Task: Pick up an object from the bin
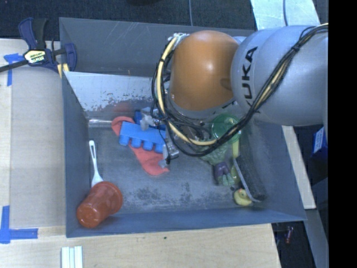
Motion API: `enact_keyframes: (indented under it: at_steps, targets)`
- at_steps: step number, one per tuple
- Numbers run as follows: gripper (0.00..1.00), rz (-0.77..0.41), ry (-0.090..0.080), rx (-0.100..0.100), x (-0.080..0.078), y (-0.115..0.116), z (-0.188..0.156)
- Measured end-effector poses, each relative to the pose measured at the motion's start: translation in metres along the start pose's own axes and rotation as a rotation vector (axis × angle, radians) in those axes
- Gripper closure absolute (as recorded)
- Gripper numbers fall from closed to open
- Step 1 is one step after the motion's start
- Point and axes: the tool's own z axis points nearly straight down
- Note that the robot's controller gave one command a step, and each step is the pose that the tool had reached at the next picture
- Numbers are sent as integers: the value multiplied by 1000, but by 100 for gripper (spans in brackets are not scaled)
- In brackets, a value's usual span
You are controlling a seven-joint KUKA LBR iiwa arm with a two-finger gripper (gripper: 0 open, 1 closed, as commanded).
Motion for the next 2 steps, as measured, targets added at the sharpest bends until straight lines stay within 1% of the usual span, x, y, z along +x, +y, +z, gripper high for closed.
enact_keyframes:
  at_steps: [1,2]
  targets:
    - [0,11,-1,1,24,-12,26]
    - [0,-293,-6,1,-6,-54,51]
